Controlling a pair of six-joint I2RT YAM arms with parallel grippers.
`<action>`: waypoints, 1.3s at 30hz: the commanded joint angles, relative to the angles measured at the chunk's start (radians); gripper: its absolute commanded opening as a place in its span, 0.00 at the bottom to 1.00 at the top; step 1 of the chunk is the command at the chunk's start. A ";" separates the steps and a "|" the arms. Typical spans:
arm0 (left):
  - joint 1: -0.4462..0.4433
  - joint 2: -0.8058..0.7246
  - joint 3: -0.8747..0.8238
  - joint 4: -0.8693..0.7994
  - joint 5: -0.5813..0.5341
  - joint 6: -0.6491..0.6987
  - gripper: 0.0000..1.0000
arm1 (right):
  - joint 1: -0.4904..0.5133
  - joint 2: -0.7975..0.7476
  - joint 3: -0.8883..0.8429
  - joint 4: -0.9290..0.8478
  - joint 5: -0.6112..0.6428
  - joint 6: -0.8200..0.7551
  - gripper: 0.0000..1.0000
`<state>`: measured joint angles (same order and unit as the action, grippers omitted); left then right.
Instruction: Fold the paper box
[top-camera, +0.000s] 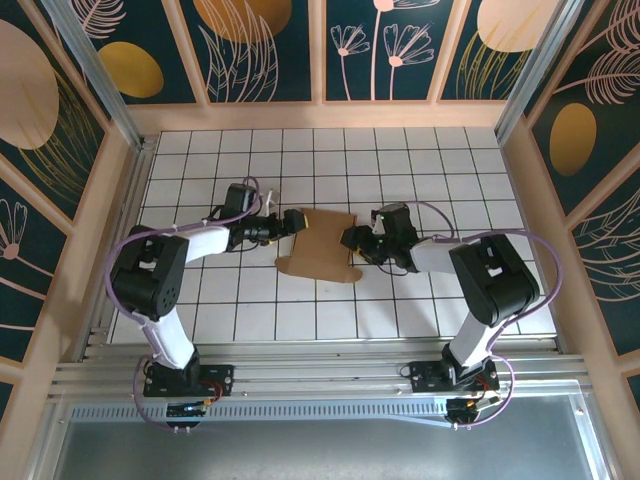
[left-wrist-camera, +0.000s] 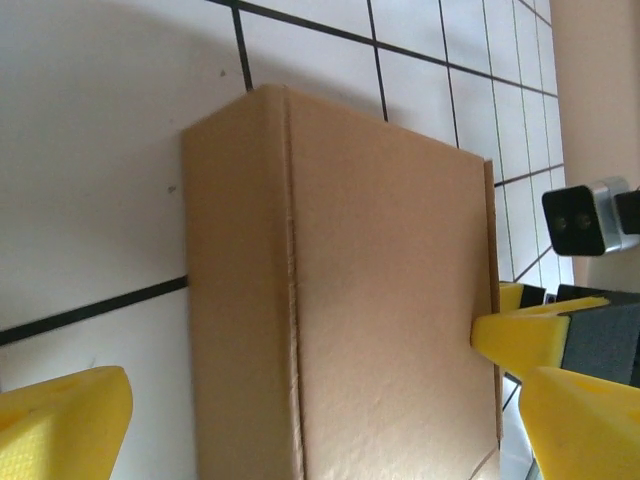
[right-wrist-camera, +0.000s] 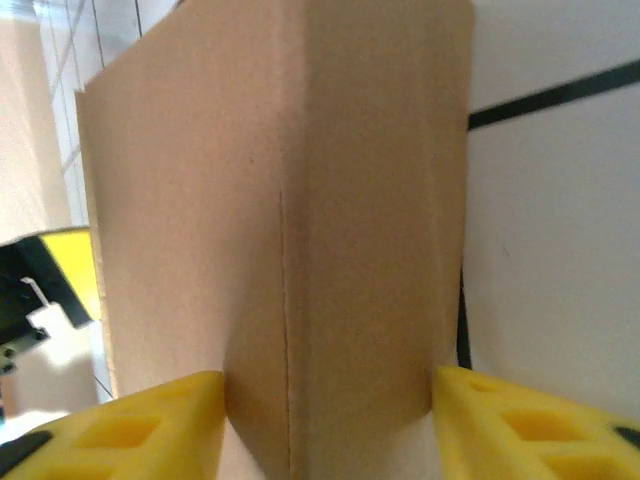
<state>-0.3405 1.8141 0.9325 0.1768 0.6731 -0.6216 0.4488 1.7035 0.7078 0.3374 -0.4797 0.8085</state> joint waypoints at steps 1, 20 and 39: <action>-0.012 0.057 0.028 0.013 0.101 0.013 0.99 | -0.002 0.036 0.001 0.066 0.019 0.037 0.48; -0.037 -0.015 0.066 -0.051 0.097 -0.051 0.99 | -0.110 0.137 -0.081 0.004 0.074 -0.012 0.24; -0.065 0.208 0.234 -0.026 0.087 -0.114 0.85 | -0.178 0.124 -0.111 0.008 -0.005 -0.076 0.24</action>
<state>-0.3847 1.9957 1.1358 0.1314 0.6788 -0.7124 0.2951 1.7794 0.6590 0.5552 -0.5831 0.7750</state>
